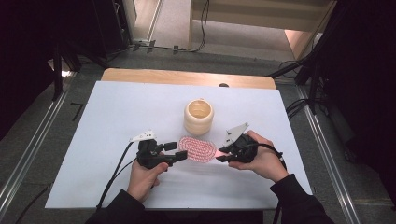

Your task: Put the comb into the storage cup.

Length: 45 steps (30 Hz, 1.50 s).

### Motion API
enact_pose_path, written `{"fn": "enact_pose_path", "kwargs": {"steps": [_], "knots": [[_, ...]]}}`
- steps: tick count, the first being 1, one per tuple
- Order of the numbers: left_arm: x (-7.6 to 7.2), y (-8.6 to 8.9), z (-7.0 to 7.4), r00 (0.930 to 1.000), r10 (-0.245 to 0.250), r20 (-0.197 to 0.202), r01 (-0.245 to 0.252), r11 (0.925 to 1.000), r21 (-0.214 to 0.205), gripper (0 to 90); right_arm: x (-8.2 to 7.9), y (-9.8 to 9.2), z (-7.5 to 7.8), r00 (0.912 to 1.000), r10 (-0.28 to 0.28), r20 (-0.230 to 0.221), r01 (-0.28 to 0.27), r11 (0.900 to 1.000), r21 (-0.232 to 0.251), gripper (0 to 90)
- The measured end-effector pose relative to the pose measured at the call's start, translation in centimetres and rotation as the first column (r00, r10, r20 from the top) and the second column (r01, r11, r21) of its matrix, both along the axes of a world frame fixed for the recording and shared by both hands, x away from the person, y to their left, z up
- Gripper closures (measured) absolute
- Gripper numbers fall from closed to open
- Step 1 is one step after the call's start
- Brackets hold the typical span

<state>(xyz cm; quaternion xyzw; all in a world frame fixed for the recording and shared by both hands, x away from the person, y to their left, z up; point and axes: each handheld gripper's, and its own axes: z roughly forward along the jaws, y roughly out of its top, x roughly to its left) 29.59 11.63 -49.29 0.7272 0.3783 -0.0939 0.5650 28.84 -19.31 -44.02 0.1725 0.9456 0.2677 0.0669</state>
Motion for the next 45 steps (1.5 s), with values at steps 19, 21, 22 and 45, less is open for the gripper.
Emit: {"fn": "enact_pose_path", "kwargs": {"steps": [19, 21, 22, 45], "knots": [[0.1, -0.2, 0.0, 0.9975, -0.032, -0.063, 0.03, 0.9984, -0.047, 25.3, -0.7, 1.6, 0.0, 0.9976, 0.051, 0.047, -0.051, 0.9987, 0.0, 67.6], [0.1, -0.3, -0.1, 0.997, -0.032, -0.071, 0.029, 0.9983, -0.051, 25.8, -0.8, 1.8, 0.0, 0.9969, 0.056, 0.054, -0.057, 0.9984, 0.002, 67.6], [0.2, -0.3, -0.1, 0.9967, -0.033, -0.074, 0.029, 0.9981, -0.053, 26.3, -0.8, 2.0, 0.0, 0.9962, 0.064, 0.059, -0.064, 0.998, -0.002, 67.6], [0.5, 0.3, 0.0, 0.988, -0.079, -0.133, 0.06, 0.9883, -0.14, 54.2, -1.5, 2.6, -0.1, 0.9846, 0.094, 0.148, -0.095, 0.9955, 0.0, 67.5]]}}
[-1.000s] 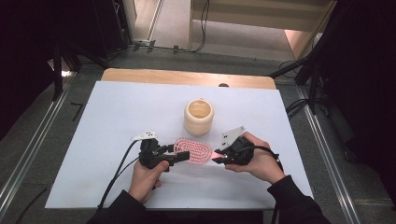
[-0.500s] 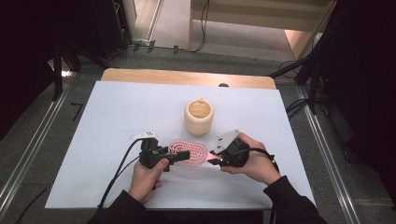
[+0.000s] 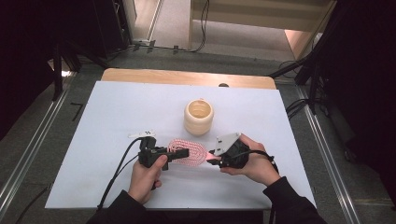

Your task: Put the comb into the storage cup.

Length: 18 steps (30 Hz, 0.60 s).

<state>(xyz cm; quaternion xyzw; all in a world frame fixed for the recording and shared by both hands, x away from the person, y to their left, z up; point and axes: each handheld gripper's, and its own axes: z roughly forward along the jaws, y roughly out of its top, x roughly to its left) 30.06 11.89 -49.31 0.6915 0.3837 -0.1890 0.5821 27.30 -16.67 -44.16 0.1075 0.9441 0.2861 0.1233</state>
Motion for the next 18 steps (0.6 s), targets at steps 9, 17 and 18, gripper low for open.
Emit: {"fn": "enact_pose_path", "kwargs": {"steps": [9, 17, 18], "knots": [[-0.4, 0.6, 0.7, 0.9987, 0.017, 0.048, -0.016, 0.9996, -0.023, 66.4, -0.4, 0.7, -0.5, 0.9994, -0.007, 0.034, 0.007, 1.0, -0.005, 67.0], [-0.8, 1.5, 2.3, 0.9882, 0.061, 0.14, -0.063, 0.998, 0.009, 66.8, -0.5, 0.6, -0.9, 0.9963, -0.075, 0.042, 0.072, 0.9952, 0.067, 31.8], [-0.8, 1.5, 2.5, 0.9873, 0.063, 0.145, -0.067, 0.9976, 0.018, 66.8, -0.6, 0.5, -0.9, 0.9949, -0.092, 0.04, 0.089, 0.9927, 0.082, 27.8]]}}
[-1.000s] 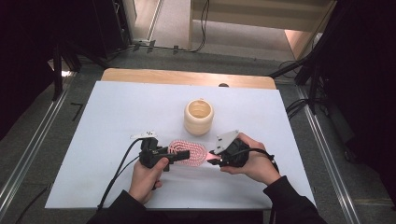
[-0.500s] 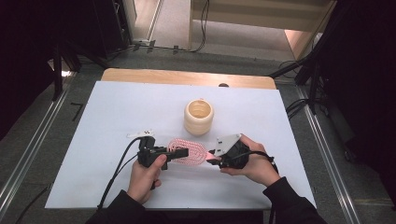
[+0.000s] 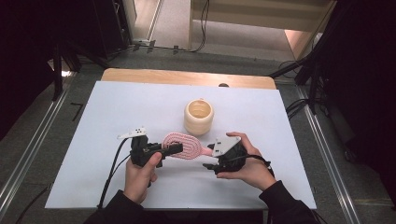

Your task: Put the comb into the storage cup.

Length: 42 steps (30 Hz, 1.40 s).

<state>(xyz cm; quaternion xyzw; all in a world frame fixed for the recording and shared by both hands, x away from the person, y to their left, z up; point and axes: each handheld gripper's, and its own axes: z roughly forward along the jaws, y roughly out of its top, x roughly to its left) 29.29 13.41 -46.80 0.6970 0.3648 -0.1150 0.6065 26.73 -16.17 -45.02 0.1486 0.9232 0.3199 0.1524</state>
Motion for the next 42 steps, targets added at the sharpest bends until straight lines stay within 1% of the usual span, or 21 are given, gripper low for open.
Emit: {"fn": "enact_pose_path", "kwargs": {"steps": [2, 3, 5, 7, 9, 10, 12, 13, 14, 15, 16, 19, 20, 21, 27, 29, 33, 35, 37, 39, 42], "knots": [[0.0, 0.2, 0.3, 1.0, -0.001, 0.006, 0.001, 0.9999, 0.014, 66.9, 0.0, -0.1, 0.1, 0.9997, -0.022, 0.006, 0.022, 0.9995, 0.022, 16.0], [0.0, 0.2, 0.4, 1.0, 0.004, 0.009, -0.004, 0.9999, 0.015, 66.9, -0.1, 0.0, 0.0, 0.999, -0.036, 0.027, 0.035, 0.9991, 0.025, 8.1], [0.0, 0.2, 0.6, 0.9997, 0.003, 0.024, -0.004, 0.9996, 0.028, 66.9, -0.3, 0.1, 0.0, 0.9979, -0.054, 0.037, 0.052, 0.9981, 0.032, 0.0], [-0.1, 0.1, 0.9, 0.9994, 0.004, 0.034, -0.006, 0.9986, 0.053, 66.9, -0.5, 0.3, 0.0, 0.9948, -0.096, 0.031, 0.095, 0.9943, 0.048, 0.0], [-0.2, 0.0, 1.1, 0.999, -0.003, 0.044, -0.001, 0.9971, 0.077, 66.9, -0.6, 0.7, 0.1, 0.9868, -0.154, 0.05, 0.152, 0.9875, 0.043, 0.0], [-0.2, -0.1, 1.2, 0.9987, -0.004, 0.051, 0.0, 0.9961, 0.088, 66.9, -0.7, 0.8, 0.0, 0.9898, -0.134, 0.049, 0.132, 0.9902, 0.048, 0.0], [-0.2, -0.2, 1.5, 0.9978, -0.002, 0.066, -0.006, 0.9936, 0.113, 66.9, -1.0, 1.2, -0.2, 0.9841, -0.143, 0.106, 0.14, 0.9896, 0.031, 0.0], [-0.3, -0.3, 1.6, 0.9974, -0.004, 0.073, -0.005, 0.9927, 0.121, 66.9, -1.2, 1.5, -0.4, 0.9851, -0.137, 0.105, 0.136, 0.9906, 0.017, 1.1], [-0.3, -0.3, 1.8, 0.997, -0.004, 0.077, -0.006, 0.9918, 0.128, 66.9, -1.3, 1.7, -0.6, 0.9824, -0.136, 0.127, 0.136, 0.9906, 0.009, 3.9], [-0.4, -0.3, 1.9, 0.9968, -0.002, 0.08, -0.009, 0.9914, 0.131, 66.9, -1.5, 2.0, -0.7, 0.9776, -0.152, 0.145, 0.153, 0.9882, 0.008, 9.4], [-0.4, -0.4, 2.0, 0.9965, -0.001, 0.083, -0.011, 0.9908, 0.135, 66.9, -1.6, 2.2, -0.9, 0.9774, -0.143, 0.156, 0.144, 0.9896, 0.004, 14.9], [-0.5, -0.5, 2.2, 0.9953, -0.003, 0.097, -0.012, 0.9885, 0.151, 66.9, -2.0, 2.7, -1.2, 0.9591, -0.177, 0.221, 0.182, 0.9833, -0.002, 31.4], [-0.5, -0.5, 2.3, 0.9949, -0.002, 0.1, -0.014, 0.9878, 0.155, 66.9, -2.0, 2.8, -1.2, 0.9504, -0.194, 0.243, 0.2, 0.9798, -0.001, 37.1], [-0.6, -0.5, 2.3, 0.9946, -0.001, 0.104, -0.015, 0.9869, 0.16, 66.9, -2.1, 2.8, -1.2, 0.9453, -0.199, 0.258, 0.205, 0.9788, 0.006, 39.7], [-0.6, -0.6, 2.3, 0.995, 0.001, 0.1, -0.017, 0.9856, 0.168, 66.9, -2.3, 3.6, -1.3, 0.9389, -0.192, 0.286, 0.213, 0.976, -0.046, 51.1], [-0.6, -0.6, 2.3, 0.9951, -0.001, 0.099, -0.016, 0.9839, 0.178, 67.0, -2.4, 3.8, -1.3, 0.9336, -0.193, 0.302, 0.22, 0.9738, -0.057, 53.3], [-0.6, -0.7, 2.5, 0.9951, -0.006, 0.099, -0.013, 0.9821, 0.188, 67.0, -2.3, 4.2, -1.5, 0.9319, -0.195, 0.306, 0.228, 0.971, -0.073, 57.7], [-0.6, -0.7, 2.5, 0.9948, -0.004, 0.101, -0.015, 0.9809, 0.194, 67.0, -2.2, 4.2, -1.6, 0.9335, -0.19, 0.304, 0.227, 0.9698, -0.09, 58.9], [-0.6, -0.8, 2.5, 0.9952, -0.004, 0.097, -0.015, 0.98, 0.199, 67.0, -2.2, 4.3, -1.6, 0.932, -0.182, 0.314, 0.22, 0.9715, -0.09, 61.0], [-0.6, -0.8, 2.5, 0.9949, -0.004, 0.101, -0.017, 0.9791, 0.203, 67.0, -2.2, 4.5, -1.6, 0.9272, -0.193, 0.321, 0.233, 0.9681, -0.091, 61.7], [-0.6, -0.9, 2.5, 0.9942, -0.001, 0.108, -0.022, 0.9772, 0.211, 67.0, -2.1, 4.7, -1.7, 0.9279, -0.192, 0.319, 0.236, 0.966, -0.105, 63.3]]}}
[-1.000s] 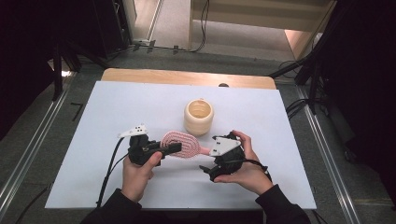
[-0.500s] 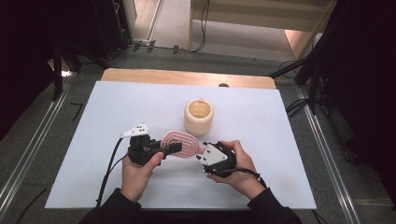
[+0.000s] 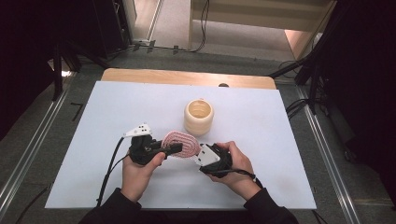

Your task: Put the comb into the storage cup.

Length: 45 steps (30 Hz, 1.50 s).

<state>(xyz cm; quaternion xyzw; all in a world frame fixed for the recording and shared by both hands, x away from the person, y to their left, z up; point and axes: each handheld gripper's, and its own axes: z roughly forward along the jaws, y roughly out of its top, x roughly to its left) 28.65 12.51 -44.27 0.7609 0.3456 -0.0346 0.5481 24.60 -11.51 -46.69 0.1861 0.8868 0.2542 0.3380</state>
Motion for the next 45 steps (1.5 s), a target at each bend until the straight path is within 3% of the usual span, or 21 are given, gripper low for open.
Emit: {"fn": "enact_pose_path", "kwargs": {"steps": [11, 15, 20, 28, 36, 39, 42, 45], "knots": [[0.0, 0.1, 0.1, 0.9999, 0.008, 0.01, -0.008, 0.9999, 0.006, 66.9, 0.1, 0.5, -0.1, 0.9998, -0.021, 0.005, 0.021, 0.9998, -0.008, 64.4], [-0.1, 0.2, 0.1, 0.9998, 0.009, 0.02, -0.01, 0.9998, 0.015, 66.8, -0.2, 0.8, -0.3, 0.9998, 0.02, 0.004, -0.02, 0.9987, -0.046, 67.9], [-0.3, 0.0, 0.0, 0.999, 0.008, 0.043, -0.009, 0.9996, 0.028, 66.3, -0.2, 0.8, -0.4, 0.9995, 0.027, -0.019, -0.028, 0.9986, -0.045, 68.2], [-0.5, -0.1, 0.0, 0.9982, 0.012, 0.059, -0.013, 0.9999, 0.005, 63.9, -0.2, 0.5, -0.2, 0.9992, 0.035, -0.02, -0.035, 0.9992, -0.017, 68.2], [-0.7, 0.4, 0.7, 0.9934, 0.048, 0.104, -0.042, 0.9975, -0.057, 35.3, -0.2, 0.3, -0.5, 0.9991, 0.029, -0.029, -0.03, 0.9995, -0.008, 68.2], [-0.8, 0.5, 0.8, 0.9905, 0.069, 0.118, -0.063, 0.9964, -0.056, 21.1, -0.1, 0.2, -0.5, 0.9994, 0.024, -0.025, -0.023, 0.9997, 0.007, 68.3], [-1.0, 0.5, 0.9, 0.986, 0.092, 0.139, -0.087, 0.9955, -0.036, 0.9, -0.1, 0.2, -0.4, 0.9994, 0.02, -0.028, -0.019, 0.9996, 0.022, 68.3], [-1.3, 0.7, 1.0, 0.9823, 0.084, 0.168, -0.077, 0.9959, -0.047, 0.1, 0.0, 0.1, -0.2, 0.9996, 0.012, -0.024, -0.011, 0.9993, 0.034, 68.2]]}}
